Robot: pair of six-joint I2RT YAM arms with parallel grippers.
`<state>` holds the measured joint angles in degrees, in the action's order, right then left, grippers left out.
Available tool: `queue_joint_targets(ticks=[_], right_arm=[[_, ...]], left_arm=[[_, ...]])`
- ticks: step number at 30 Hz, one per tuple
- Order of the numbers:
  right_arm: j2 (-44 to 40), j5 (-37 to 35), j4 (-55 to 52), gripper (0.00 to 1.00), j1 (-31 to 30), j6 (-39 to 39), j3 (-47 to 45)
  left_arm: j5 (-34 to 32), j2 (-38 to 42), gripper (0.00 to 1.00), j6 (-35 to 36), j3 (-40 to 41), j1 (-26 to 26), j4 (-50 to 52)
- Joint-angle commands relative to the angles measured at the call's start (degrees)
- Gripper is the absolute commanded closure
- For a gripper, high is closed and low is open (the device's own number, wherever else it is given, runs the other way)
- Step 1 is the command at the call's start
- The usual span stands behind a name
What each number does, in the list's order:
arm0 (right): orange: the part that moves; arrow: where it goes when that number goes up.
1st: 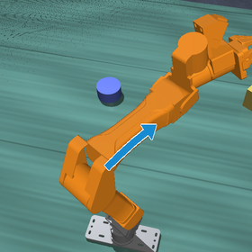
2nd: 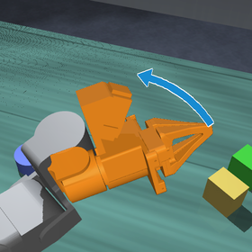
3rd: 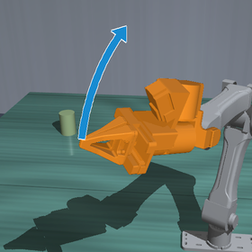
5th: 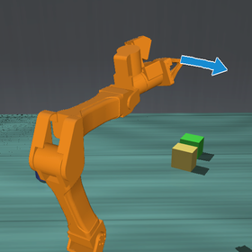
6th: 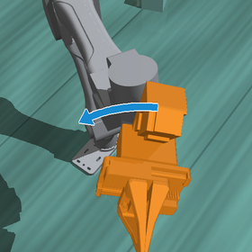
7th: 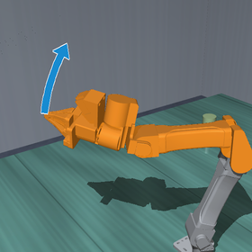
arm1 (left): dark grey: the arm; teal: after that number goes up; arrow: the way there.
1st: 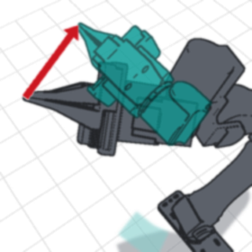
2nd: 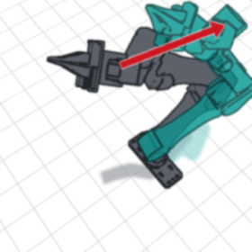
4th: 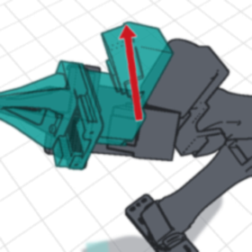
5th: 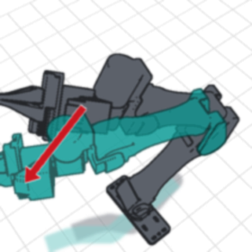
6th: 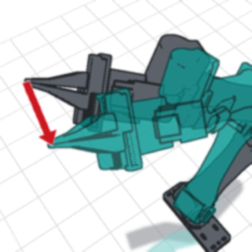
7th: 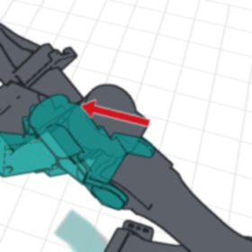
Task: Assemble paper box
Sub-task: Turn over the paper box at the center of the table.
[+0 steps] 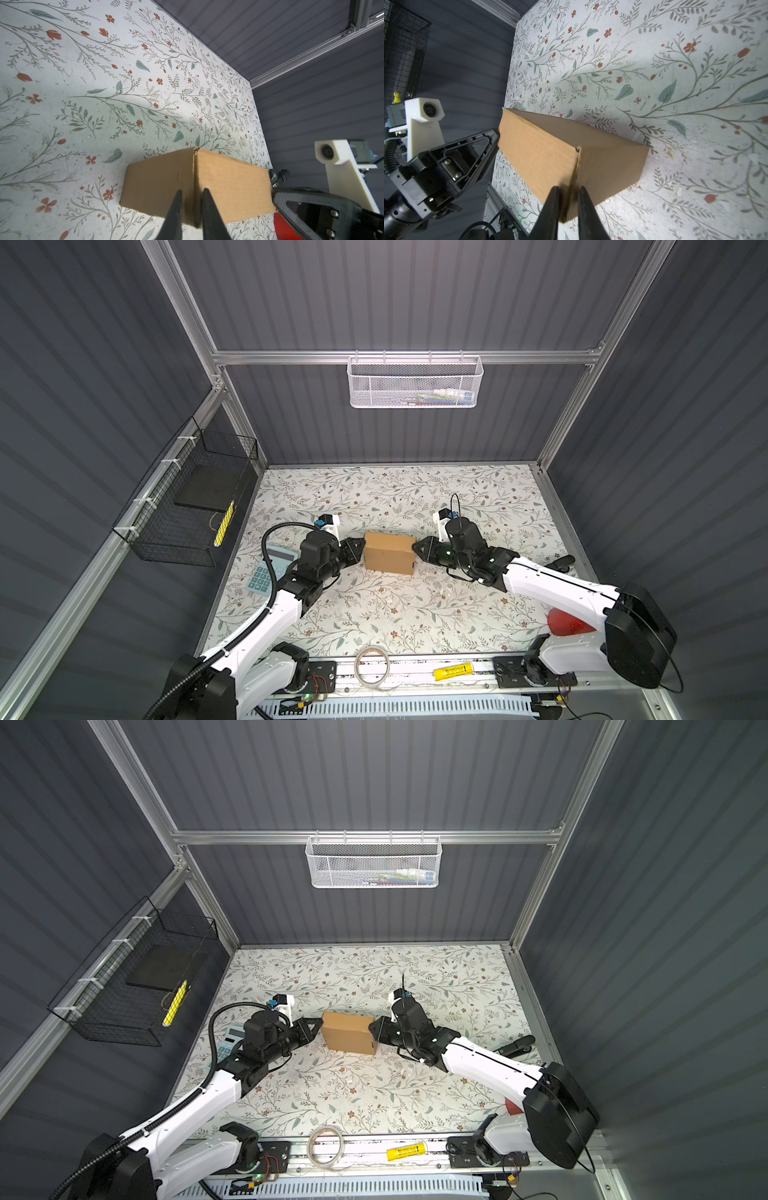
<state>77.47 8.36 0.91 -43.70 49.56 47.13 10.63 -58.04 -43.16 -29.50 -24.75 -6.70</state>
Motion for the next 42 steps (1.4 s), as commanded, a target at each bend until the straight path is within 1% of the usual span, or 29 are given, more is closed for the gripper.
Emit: queue_joint_targets(ticks=[1, 7, 17, 24, 30, 32, 36, 42], right_arm=[[2.3, -1.4, -9.4, 0.80, -2.3, -3.2, -0.5], [1.3, -5.1, -11.7, 0.80, -5.5, -3.7, -0.3], [-3.1, -7.7, -13.4, 0.78, -6.8, -2.2, -2.8], [-5.0, -9.3, -13.5, 0.76, -7.6, -1.2, -4.7], [-6.7, -10.3, -14.0, 0.75, -7.8, -1.2, -5.1], [-7.3, -11.0, -14.3, 0.74, -7.7, -1.3, -5.2], [-8.9, -12.7, -14.6, 0.71, -7.6, -1.6, -5.7], [-11.0, -14.4, -14.9, 0.59, -6.6, -2.2, -6.7]], left_arm=[[2.6, 0.8, 0.81, -0.5, 2.5, -0.2, 9.5], [4.1, 4.7, 0.81, -1.9, 3.9, -0.1, 11.4], [4.1, 12.2, 0.81, -3.3, 4.5, -0.1, 18.5], [3.8, 15.1, 0.81, -3.4, 5.5, -0.1, 21.7], [1.8, 16.0, 0.80, -2.7, 4.5, -0.1, 23.9], [1.0, 15.7, 0.77, -2.5, 4.1, -0.1, 24.0], [-0.9, 15.2, 0.68, -1.6, 2.8, -0.1, 24.5], [-4.0, 14.6, 0.50, 0.2, 0.5, -0.1, 25.9]])
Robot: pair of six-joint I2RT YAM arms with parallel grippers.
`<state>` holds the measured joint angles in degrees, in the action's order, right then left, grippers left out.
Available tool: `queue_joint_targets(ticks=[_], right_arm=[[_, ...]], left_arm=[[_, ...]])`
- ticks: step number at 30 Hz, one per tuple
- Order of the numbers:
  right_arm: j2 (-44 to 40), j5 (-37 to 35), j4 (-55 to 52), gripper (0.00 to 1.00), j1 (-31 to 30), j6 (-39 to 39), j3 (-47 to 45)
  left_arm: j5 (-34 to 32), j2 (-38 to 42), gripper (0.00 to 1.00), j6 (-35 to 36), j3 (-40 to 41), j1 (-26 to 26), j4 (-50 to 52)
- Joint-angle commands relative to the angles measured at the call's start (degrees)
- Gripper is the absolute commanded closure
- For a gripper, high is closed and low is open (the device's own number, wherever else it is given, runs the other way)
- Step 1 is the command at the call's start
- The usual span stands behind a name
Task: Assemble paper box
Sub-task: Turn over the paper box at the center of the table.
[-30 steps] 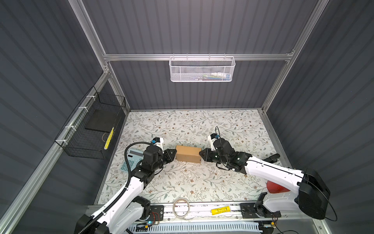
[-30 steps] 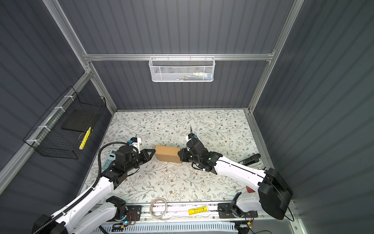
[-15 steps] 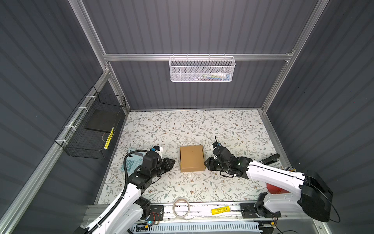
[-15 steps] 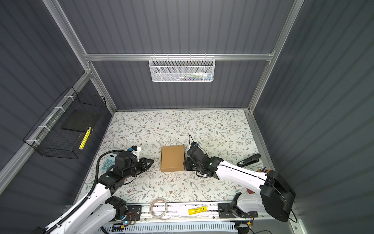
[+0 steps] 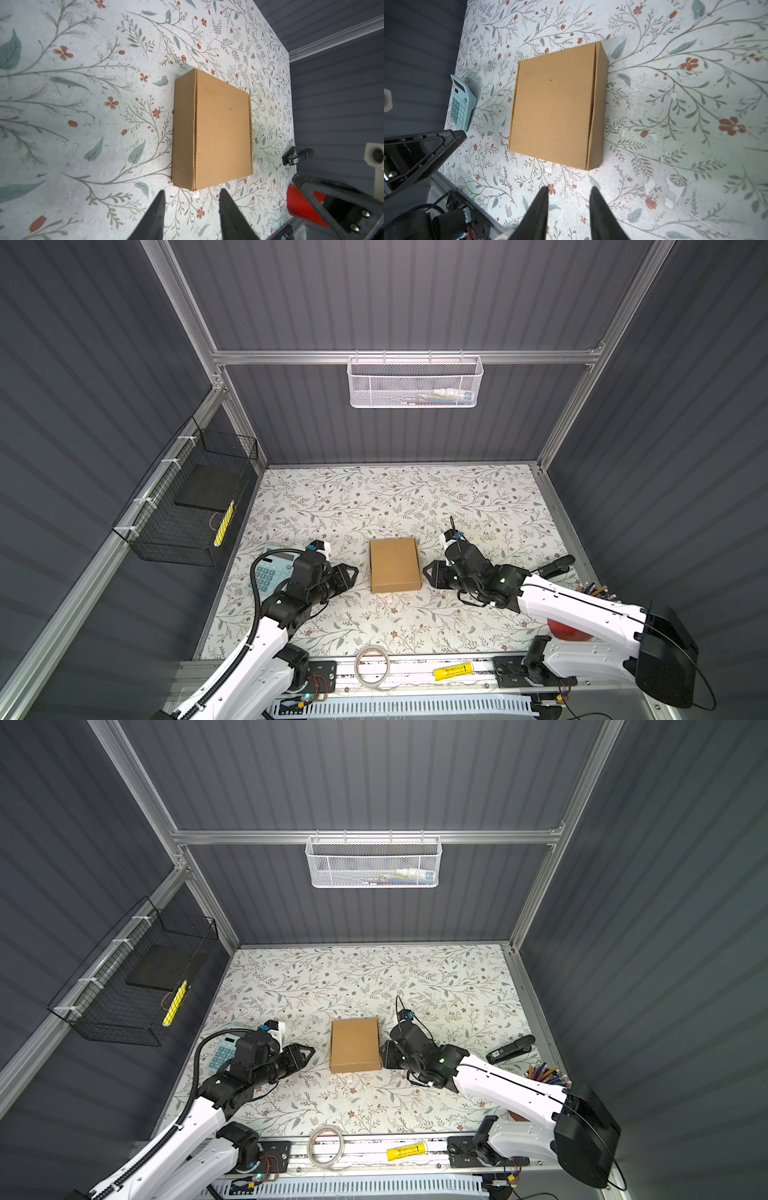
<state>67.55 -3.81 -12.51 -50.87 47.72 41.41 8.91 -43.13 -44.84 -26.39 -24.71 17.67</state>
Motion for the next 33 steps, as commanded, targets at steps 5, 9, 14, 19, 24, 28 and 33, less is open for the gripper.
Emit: queue_joint_targets(ticks=[5, 9, 14, 19, 24, 28, 33], right_arm=[[-2.9, -3.4, -1.6, 0.43, 1.8, -1.8, -1.8], [-5.2, -4.9, -2.4, 0.21, 3.3, -3.4, -2.7], [-8.3, -7.2, -1.4, 0.01, 5.9, -5.9, -4.9], [-9.6, -8.5, 1.8, 0.01, 11.6, -11.6, -7.2], [-8.3, -11.9, 6.8, 0.01, 17.4, -19.8, -8.8], [-6.8, -12.8, 11.3, 0.01, 22.3, -27.8, -9.9], [-6.6, -10.8, 15.4, 0.01, 28.4, -32.5, -10.4]], left_arm=[[-4.6, -1.9, 0.32, 4.0, -4.1, -0.2, 2.7], [-6.4, -4.2, 0.01, 5.5, -5.5, -0.2, 2.8], [-9.9, -6.7, 0.00, 8.2, -8.6, -0.1, 4.2], [-17.8, -8.9, 0.00, 11.6, -12.3, -0.2, 7.1], [-29.9, -10.0, 0.00, 16.2, -14.1, -0.2, 8.1], [-38.8, -10.6, 0.00, 21.7, -14.0, -0.1, 5.5], [-47.0, -13.3, 0.00, 27.4, -13.1, -0.1, 0.4]])
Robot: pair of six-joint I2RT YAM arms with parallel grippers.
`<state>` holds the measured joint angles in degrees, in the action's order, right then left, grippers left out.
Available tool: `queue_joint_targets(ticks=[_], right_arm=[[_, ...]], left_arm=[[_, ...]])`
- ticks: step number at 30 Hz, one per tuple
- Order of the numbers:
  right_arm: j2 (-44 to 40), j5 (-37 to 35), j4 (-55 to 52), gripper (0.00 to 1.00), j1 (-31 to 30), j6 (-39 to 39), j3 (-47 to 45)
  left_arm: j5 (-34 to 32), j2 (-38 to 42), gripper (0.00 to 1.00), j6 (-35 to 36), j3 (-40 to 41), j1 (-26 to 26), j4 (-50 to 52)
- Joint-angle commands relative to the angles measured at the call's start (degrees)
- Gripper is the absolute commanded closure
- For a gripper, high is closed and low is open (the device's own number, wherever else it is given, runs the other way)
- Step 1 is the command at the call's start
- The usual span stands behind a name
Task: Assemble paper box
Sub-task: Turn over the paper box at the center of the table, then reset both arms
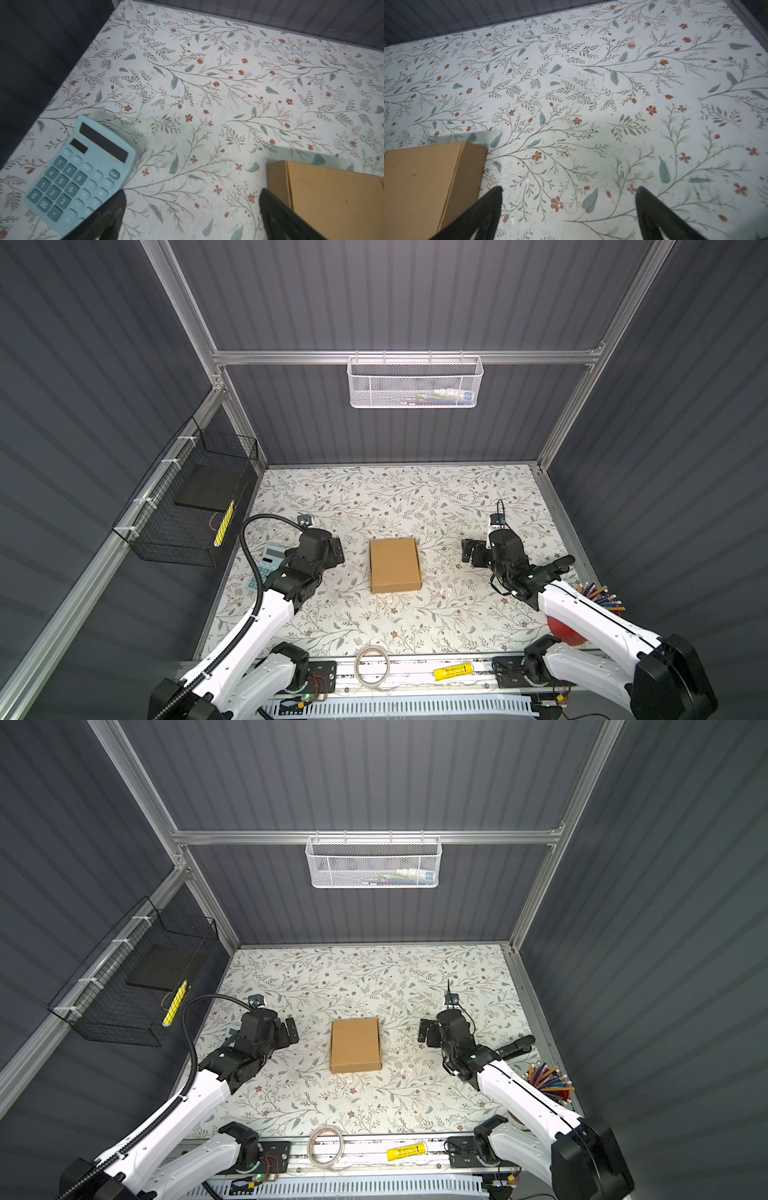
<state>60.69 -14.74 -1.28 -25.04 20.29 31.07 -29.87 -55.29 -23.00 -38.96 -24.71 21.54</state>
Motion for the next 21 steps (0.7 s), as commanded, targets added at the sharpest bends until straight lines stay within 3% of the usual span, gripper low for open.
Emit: queue_joint_targets(ticks=[1, 8, 15, 21], right_arm=[[0.3, 1.1, 4.7, 0.01, 4.0, -5.4, 0.1], [-0.4, 2.5, 6.4, 0.01, 9.2, -10.0, 0.7], [-0.6, 3.1, 7.9, 0.01, 12.7, -12.6, -0.1], [0.9, 3.3, 10.5, 0.01, 14.7, -13.9, -0.8]], left_arm=[[-9.1, -1.6, 0.00, 7.1, -0.1, -0.1, -5.1], [-12.4, -3.7, 0.00, 13.5, 2.4, 1.9, -13.1], [-7.4, -5.2, 0.00, 17.5, 5.1, 9.4, -19.8], [-1.3, -10.6, 0.00, 16.6, 8.0, 14.6, -30.1]])
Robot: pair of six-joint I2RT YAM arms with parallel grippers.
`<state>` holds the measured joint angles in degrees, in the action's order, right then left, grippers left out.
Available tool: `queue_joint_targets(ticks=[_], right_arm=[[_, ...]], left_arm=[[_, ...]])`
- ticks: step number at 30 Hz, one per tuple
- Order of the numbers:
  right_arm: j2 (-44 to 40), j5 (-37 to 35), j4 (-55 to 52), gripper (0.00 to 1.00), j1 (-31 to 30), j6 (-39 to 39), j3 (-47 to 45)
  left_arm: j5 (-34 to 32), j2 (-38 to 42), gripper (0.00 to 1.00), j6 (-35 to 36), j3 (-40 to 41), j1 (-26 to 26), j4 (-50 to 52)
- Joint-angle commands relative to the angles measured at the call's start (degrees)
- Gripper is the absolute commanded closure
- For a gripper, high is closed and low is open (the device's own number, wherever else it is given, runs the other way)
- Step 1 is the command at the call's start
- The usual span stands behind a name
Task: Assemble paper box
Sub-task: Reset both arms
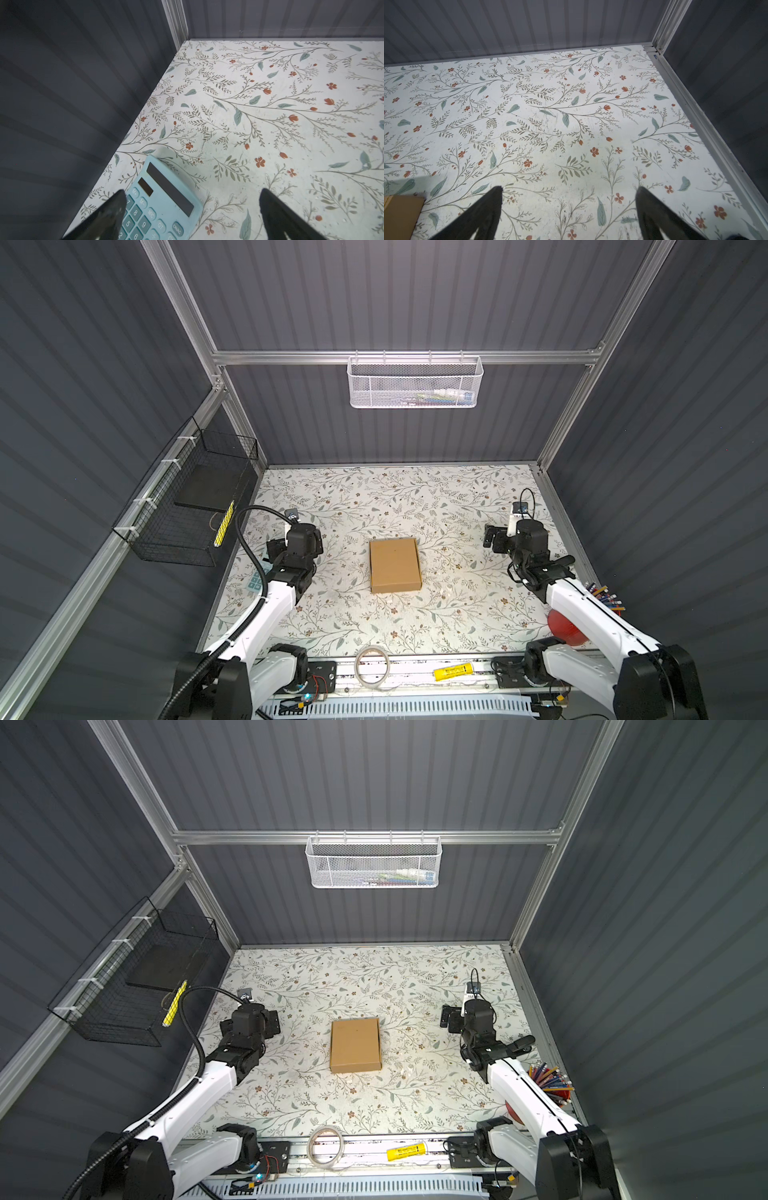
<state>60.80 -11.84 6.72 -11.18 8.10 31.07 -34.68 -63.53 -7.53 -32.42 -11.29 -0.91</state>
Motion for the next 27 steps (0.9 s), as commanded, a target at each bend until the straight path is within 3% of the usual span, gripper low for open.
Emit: queue_joint_targets(ticks=[1, 15, 27], right_arm=[[1.1, 0.7, 2.9, 0.01, 1.1, -1.8, -0.9], [6.2, 0.7, 8.7, 0.01, 3.8, -3.8, -1.3], [10.6, 1.6, 15.2, 0.01, 5.4, -5.9, -1.6]], left_arm=[[3.6, -3.7, 0.00, 1.2, 1.7, 1.5, -9.3], [10.5, -22.5, 0.00, 1.0, 4.6, 5.7, -32.4], [16.8, -29.9, 0.00, 4.9, 3.4, 7.6, -42.7]])
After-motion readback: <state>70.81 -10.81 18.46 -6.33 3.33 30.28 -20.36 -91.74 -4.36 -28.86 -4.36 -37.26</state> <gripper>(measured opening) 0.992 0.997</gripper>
